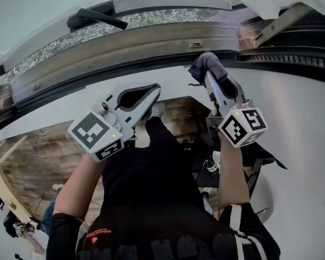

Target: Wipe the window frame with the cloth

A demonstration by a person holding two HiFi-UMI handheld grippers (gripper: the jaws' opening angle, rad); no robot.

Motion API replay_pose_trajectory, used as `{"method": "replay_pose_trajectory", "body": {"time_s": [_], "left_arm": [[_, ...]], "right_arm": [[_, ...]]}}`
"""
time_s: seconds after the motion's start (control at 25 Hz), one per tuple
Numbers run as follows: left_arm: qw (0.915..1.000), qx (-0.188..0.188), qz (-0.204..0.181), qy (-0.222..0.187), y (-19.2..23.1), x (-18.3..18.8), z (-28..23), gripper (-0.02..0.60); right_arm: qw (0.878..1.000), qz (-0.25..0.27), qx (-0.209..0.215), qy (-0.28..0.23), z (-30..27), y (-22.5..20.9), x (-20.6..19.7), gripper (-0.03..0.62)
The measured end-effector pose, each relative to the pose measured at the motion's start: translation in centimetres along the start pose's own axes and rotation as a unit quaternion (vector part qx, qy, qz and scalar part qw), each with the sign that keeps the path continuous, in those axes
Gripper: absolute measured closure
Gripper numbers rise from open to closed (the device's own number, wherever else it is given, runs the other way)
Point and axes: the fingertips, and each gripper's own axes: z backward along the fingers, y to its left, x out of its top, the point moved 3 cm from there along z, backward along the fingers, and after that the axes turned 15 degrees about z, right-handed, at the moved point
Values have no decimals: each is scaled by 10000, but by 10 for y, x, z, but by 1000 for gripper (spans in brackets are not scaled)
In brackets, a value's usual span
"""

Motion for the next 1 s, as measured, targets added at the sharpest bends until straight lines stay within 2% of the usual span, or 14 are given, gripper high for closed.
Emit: {"method": "replay_pose_trajectory", "body": {"time_s": [1.0], "left_arm": [[9987,251,127,-414,19,1,78,563]], "right_arm": [[9982,271,522,136,-35,85,7,494]]}}
